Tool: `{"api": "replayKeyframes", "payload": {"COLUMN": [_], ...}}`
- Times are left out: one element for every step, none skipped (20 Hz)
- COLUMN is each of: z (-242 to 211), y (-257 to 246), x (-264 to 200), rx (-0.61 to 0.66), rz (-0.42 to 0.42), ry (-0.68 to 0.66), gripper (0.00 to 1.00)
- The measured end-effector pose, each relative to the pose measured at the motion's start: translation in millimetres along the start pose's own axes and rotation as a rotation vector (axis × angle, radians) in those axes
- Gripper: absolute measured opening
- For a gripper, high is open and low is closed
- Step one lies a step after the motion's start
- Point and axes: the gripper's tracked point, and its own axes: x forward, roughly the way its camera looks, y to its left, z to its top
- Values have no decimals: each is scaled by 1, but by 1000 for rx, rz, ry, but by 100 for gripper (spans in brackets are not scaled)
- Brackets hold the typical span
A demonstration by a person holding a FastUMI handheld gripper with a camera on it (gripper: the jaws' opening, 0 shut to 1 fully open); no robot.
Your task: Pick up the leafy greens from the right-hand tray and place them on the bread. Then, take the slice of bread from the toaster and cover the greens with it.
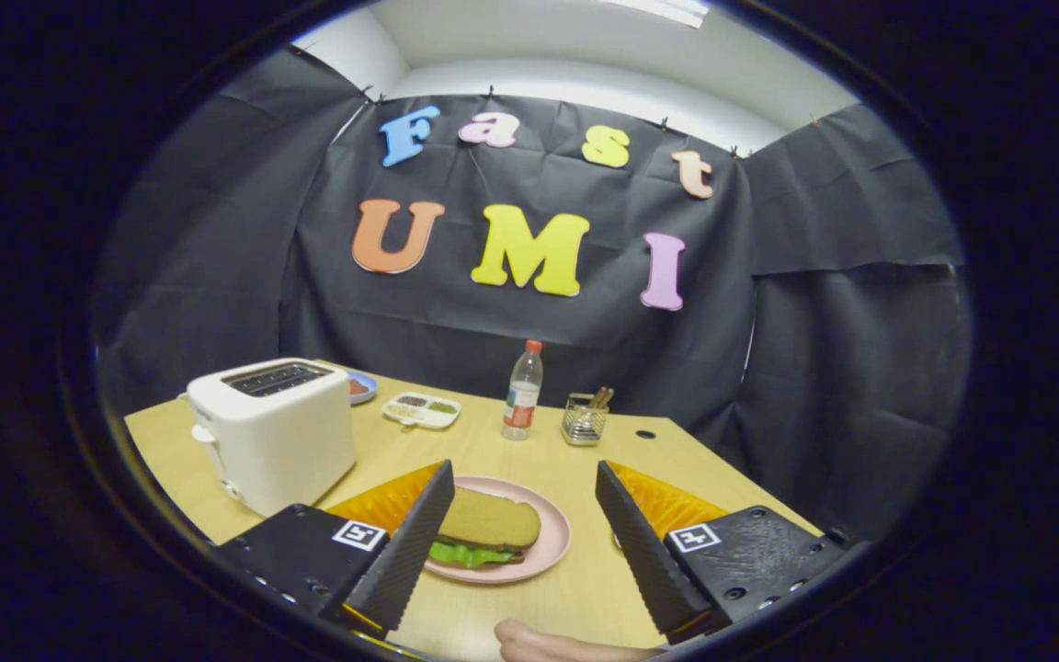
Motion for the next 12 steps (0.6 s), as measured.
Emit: {"api": "replayKeyframes", "payload": {"z": [11,17,23,27,32,39,46,51,55,58,61,64], "y": [5,7,9,9,7,2,-4,-10,-16,-24,-30,-35], "x": [-15,-30,-45,-59,-71,-84,-94,-104,-114,-121,-128,-135], "rx": [5,21,36,48,57,67,80,92,101,114,128,138], "rz": [14,21,29,39,41,38,31,29,25,17,13,12], "ry": [-30,-42,-49,-53,-57,-75,-91,-105,-116,-123,-134,-146], "gripper": [95,96,96,95,95,95,95,95,95,95,95,95]}}
